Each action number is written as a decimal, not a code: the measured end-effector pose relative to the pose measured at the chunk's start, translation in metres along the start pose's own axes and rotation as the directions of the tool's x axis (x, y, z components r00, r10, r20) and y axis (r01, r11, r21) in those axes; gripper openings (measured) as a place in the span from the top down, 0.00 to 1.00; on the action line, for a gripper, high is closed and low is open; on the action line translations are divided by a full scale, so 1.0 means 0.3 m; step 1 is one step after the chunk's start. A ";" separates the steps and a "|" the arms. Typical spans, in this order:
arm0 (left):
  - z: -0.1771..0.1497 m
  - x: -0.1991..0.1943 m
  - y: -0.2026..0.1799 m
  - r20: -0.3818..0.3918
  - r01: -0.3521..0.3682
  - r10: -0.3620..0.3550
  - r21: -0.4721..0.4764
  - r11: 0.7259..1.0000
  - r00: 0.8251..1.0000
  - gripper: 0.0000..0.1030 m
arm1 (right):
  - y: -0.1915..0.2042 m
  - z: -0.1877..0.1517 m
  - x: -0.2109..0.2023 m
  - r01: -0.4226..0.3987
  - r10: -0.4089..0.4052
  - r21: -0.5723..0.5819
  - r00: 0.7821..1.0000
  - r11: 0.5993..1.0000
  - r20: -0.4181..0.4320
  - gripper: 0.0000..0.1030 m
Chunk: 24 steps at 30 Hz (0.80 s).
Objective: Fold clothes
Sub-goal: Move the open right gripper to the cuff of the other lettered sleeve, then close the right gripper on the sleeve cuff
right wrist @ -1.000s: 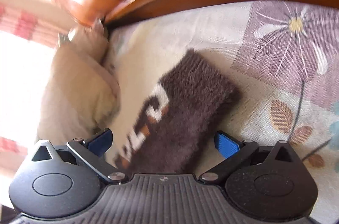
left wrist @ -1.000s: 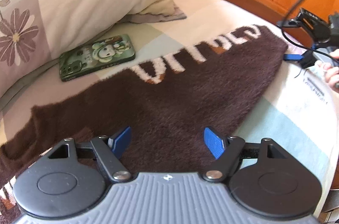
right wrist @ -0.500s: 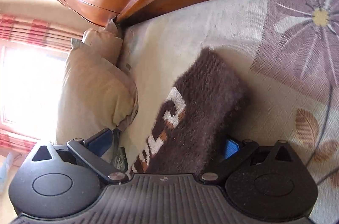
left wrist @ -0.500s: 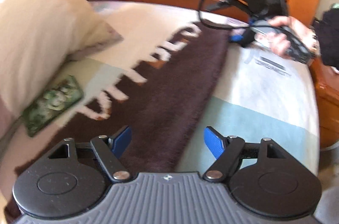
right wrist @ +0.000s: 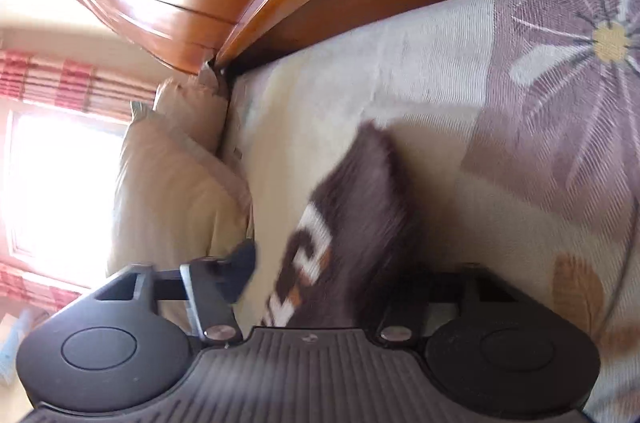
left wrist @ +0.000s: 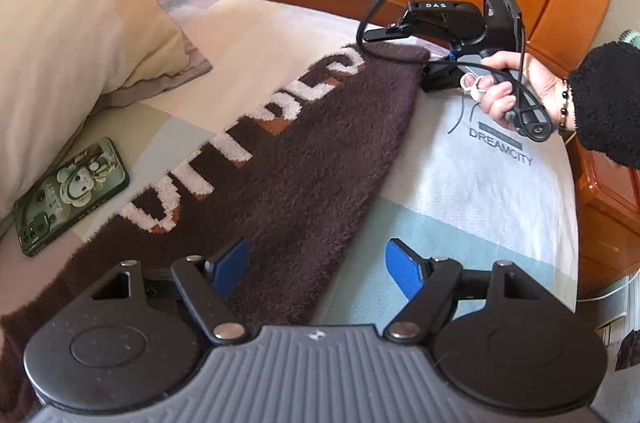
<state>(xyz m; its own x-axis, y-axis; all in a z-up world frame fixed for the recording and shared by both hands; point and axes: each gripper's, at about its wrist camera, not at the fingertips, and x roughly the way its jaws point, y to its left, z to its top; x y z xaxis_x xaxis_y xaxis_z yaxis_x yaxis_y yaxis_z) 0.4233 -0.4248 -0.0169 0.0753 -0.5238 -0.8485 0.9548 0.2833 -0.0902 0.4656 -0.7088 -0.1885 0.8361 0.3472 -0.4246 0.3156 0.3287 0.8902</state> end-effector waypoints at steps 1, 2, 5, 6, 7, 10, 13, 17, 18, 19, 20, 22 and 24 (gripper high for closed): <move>0.001 0.006 0.001 -0.003 0.002 -0.002 -0.008 1.000 1.000 0.26 | -0.019 0.000 0.012 0.018 -0.018 -0.004 1.000 1.000 0.004 0.89; 0.002 0.011 0.001 -0.006 0.008 -0.008 -0.014 1.000 1.000 0.26 | -0.039 -0.001 0.023 0.038 -0.038 -0.007 0.999 0.999 0.007 0.96; 0.006 0.015 -0.008 -0.008 0.017 -0.017 -0.003 1.000 1.000 0.26 | -0.050 -0.010 0.009 -0.010 0.011 -0.023 1.000 1.000 0.028 0.96; 0.005 0.015 -0.010 -0.010 0.018 -0.018 0.005 1.000 1.000 0.26 | -0.044 -0.009 0.009 0.000 0.001 -0.026 1.000 1.000 0.028 0.96; 0.005 0.016 -0.012 -0.013 0.019 -0.019 0.013 1.000 1.000 0.26 | -0.038 -0.008 0.011 0.010 -0.009 -0.029 1.000 1.000 0.027 0.96; 0.001 0.014 -0.012 -0.020 0.006 -0.005 0.030 1.000 1.000 0.26 | -0.013 -0.002 0.015 0.045 -0.045 -0.031 0.999 0.998 0.021 0.95; -0.006 0.002 -0.009 -0.022 -0.006 0.007 0.031 1.000 1.000 0.26 | 0.016 0.000 0.017 0.082 -0.081 -0.036 0.996 0.996 0.025 0.94; -0.025 -0.022 -0.002 -0.021 -0.024 0.024 0.024 0.999 0.999 0.26 | 0.030 -0.012 0.017 0.106 -0.105 -0.015 0.993 0.994 0.044 0.92; -0.030 -0.028 -0.001 -0.021 -0.028 0.028 0.021 0.999 0.999 0.26 | 0.042 -0.017 0.017 0.120 -0.119 -0.024 0.992 0.993 0.048 0.92; -0.035 -0.035 0.001 -0.021 -0.032 0.033 0.018 0.999 0.999 0.26 | 0.054 -0.022 0.016 0.134 -0.132 -0.034 0.990 0.990 0.051 0.91; -0.040 -0.042 0.002 -0.014 -0.035 0.035 0.017 0.999 0.999 0.26 | 0.071 -0.024 0.013 0.145 -0.142 -0.047 0.988 0.988 0.054 0.91; -0.053 -0.059 0.002 -0.004 -0.045 0.045 0.018 0.999 0.999 0.26 | 0.096 -0.025 0.014 0.142 -0.138 -0.067 0.989 0.988 0.059 0.91; -0.068 -0.078 0.003 0.000 -0.056 0.056 0.013 0.998 0.998 0.26 | 0.133 -0.031 0.004 0.139 -0.134 -0.096 0.989 0.986 0.061 0.91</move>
<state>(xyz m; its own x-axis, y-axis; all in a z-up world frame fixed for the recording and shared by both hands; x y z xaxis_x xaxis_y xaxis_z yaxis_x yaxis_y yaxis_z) 0.4165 -0.3960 -0.0078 0.1285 -0.5071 -0.8523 0.9528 0.3015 -0.0357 0.4749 -0.6871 -0.1550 0.8123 0.2457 -0.5290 0.3845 0.4565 0.8024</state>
